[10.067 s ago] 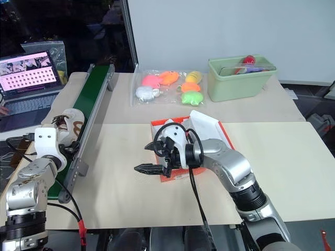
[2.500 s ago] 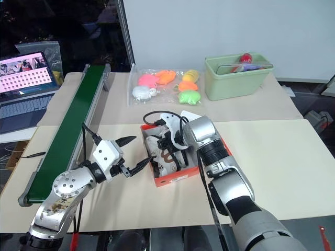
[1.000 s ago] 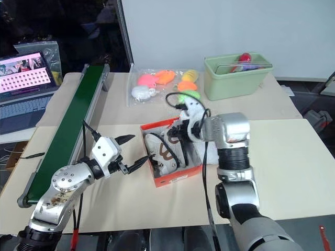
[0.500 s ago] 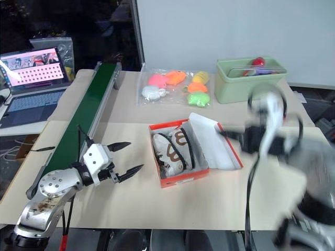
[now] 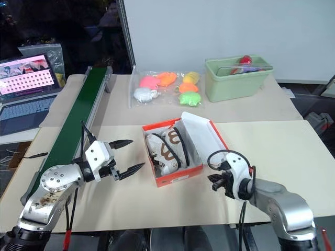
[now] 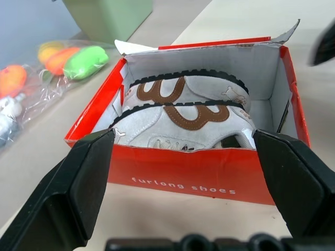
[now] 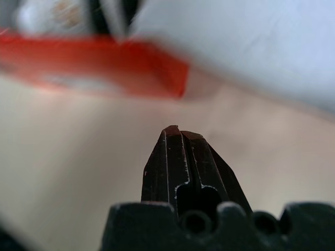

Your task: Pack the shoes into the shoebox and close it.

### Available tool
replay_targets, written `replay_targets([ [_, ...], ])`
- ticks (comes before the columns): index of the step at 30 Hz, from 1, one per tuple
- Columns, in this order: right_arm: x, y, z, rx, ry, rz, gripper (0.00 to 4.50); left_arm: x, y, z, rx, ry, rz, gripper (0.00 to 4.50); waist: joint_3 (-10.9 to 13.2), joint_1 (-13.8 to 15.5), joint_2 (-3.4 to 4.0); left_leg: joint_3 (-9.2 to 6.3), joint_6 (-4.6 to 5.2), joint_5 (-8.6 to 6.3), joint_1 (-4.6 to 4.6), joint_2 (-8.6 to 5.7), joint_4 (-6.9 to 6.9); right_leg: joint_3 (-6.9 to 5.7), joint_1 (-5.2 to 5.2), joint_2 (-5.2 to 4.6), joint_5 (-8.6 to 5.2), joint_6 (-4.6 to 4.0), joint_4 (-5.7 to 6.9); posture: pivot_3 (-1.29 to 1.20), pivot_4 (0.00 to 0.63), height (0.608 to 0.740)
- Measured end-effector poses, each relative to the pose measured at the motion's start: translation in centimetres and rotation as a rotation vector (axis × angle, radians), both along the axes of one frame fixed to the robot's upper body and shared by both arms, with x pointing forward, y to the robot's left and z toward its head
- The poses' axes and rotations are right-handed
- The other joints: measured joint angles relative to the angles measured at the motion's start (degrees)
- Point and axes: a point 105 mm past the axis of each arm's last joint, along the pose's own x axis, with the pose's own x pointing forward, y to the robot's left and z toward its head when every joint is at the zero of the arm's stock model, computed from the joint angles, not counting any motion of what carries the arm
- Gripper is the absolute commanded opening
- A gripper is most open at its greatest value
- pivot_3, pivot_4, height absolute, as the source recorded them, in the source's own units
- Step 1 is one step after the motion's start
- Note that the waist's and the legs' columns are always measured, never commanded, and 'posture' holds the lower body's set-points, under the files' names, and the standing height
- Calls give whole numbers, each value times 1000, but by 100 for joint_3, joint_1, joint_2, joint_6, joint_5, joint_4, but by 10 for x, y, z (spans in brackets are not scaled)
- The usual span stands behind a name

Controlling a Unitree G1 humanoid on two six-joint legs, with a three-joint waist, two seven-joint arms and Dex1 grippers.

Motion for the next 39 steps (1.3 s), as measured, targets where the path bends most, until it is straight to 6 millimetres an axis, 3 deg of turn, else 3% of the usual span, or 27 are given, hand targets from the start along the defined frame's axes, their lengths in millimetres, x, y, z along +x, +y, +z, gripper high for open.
replay_targets([
  [5,15,-17,-25,-50,15,-150,20,1,1,1,-2,-4,10,4500,0,63,0,-3,0,0,-50,-5,-1,-4,-51,-7,9,-13,7,0,150,729],
  [7,21,-16,-27,-38,-7,-180,20,1,0,1,-2,-6,12,4500,-3,51,-5,-2,0,0,-36,-2,-1,-5,-36,-4,14,-17,7,0,150,729],
  [10,44,-24,-31,47,-68,-374,20,2,-1,4,-3,-17,12,4500,-9,-20,-16,1,-2,3,7,1,0,-3,4,-1,7,-1,1,0,150,729],
  [12,49,-33,-34,79,-86,-467,20,1,-2,6,-3,-24,9,4500,-9,-17,-16,1,-2,6,40,1,0,-3,40,-2,-4,20,-4,0,150,729],
  [14,57,-42,-37,237,-110,-665,20,2,-2,6,-3,-22,9,4500,-9,-9,-16,-2,-2,6,53,6,0,-10,58,0,-5,22,-8,0,150,729],
  [17,68,-37,-35,540,-129,-835,20,4,-4,9,-1,-30,4,4500,-3,-34,-6,-2,-2,6,43,9,-1,-9,45,2,-3,16,-1,0,150,729],
  [21,84,-29,-2,1028,-189,-912,20,5,-6,12,-2,-38,-2,4500,-1,-115,-1,-4,0,4,37,12,-12,-9,34,3,21,-23,5,0,150,729],
  [25,88,-28,25,1288,-243,-840,20,6,-5,12,-2,-38,2,4500,3,-101,9,-11,3,1,-1,10,-15,-20,-5,-1,19,-23,7,0,150,729],
  [29,90,-20,46,1315,-301,-708,20,6,-5,12,-2,-32,10,4500,4,-126,12,-6,3,2,-26,7,-13,-14,-40,-3,19,-24,23,0,150,729],
  [33,82,-4,96,1164,-465,-396,20,3,-5,11,0,-32,15,4500,8,-159,22,-5,3,2,-29,9,-13,-13,-43,0,19,-23,22,0,150,729],
  [34,73,8,110,1031,-501,-230,20,2,-5,12,-1,-34,19,4500,9,-158,24,-5,3,2,-33,6,-13,-13,-45,-2,18,-22,20,0,150,729],
  [36,50,39,124,787,-508,88,20,-1,-1,12,2,-23,46,4500,10,-165,26,-6,3,2,-32,7,-12,-15,-43,-2,17,-19,15,0,150,729],
  [39,25,73,120,599,-440,400,20,-10,3,15,-7,-12,69,4500,6,-179,17,-7,3,2,-25,12,-11,-14,-38,4,17,-20,17,0,150,729],
])
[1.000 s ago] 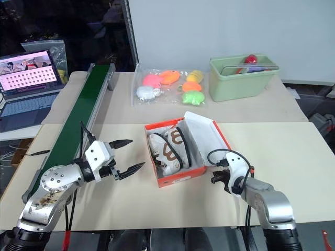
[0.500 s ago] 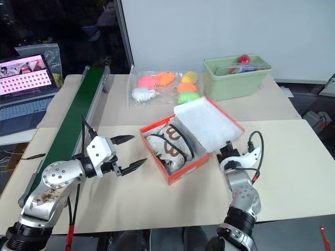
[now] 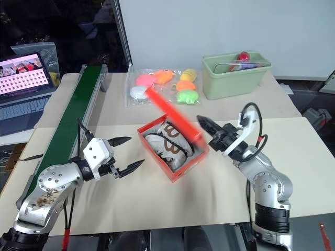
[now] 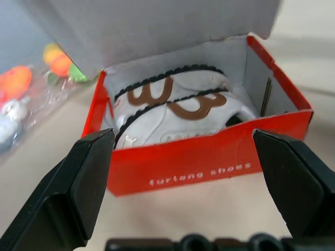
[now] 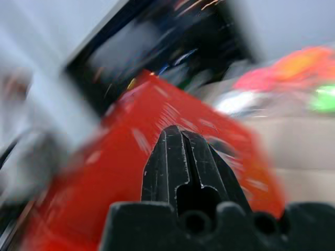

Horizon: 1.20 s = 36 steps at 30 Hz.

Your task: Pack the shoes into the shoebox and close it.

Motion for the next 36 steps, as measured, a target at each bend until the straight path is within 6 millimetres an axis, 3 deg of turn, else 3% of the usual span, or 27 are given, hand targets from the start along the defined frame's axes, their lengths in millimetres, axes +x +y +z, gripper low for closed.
replay_targets([
  [3,-4,21,-10,-296,-61,139,20,-22,8,-4,0,62,21,4500,2,4,-1,14,0,0,11,-1,1,13,-2,-1,-2,-2,2,0,150,729],
  [8,11,48,-14,-341,-94,163,20,-28,11,-1,-3,63,33,4500,0,141,-8,4,-1,1,14,-2,6,0,9,1,-9,8,3,0,150,729],
  [12,39,70,-35,-366,-33,89,20,-27,13,-6,-6,77,42,4500,-1,169,-10,1,-1,1,-4,-5,7,-4,-4,-4,2,-9,2,0,150,729],
  [15,52,73,-69,-478,45,28,20,-25,12,-7,-13,71,46,4500,-1,186,-10,-2,-1,0,-20,-6,7,-12,-13,-9,2,-10,-2,0,150,729],
  [25,46,70,-74,-548,20,24,20,-11,10,-3,-54,20,103,4500,-12,169,-15,-4,-1,0,41,-6,7,-18,45,-10,3,-11,1,0,150,729],
  [30,47,65,-68,-489,67,-23,20,6,12,5,-138,13,187,4500,-12,166,-17,-10,-1,0,27,-6,7,-20,35,-9,3,-11,0,0,150,729],
  [31,50,62,-62,-413,108,-50,20,11,13,7,-163,13,217,4500,-11,165,-17,-9,-1,0,16,-8,7,-18,20,-10,3,-11,3,0,150,729],
  [33,58,52,-33,-214,136,-122,20,21,18,12,-231,1,293,4500,-9,173,-18,-15,-3,2,-17,-8,14,-20,-7,-11,6,-10,16,0,150,729],
  [34,68,28,0,-51,119,-208,20,27,21,15,-280,-6,346,4500,-8,185,-18,-16,-3,2,-21,-11,15,-21,-9,-14,6,-10,17,0,150,729],
  [36,74,-14,34,75,59,-343,20,29,25,15,-304,-9,387,4500,-9,243,-18,-22,-3,1,-23,-13,15,-30,-2,-17,7,-9,12,0,150,729],
])
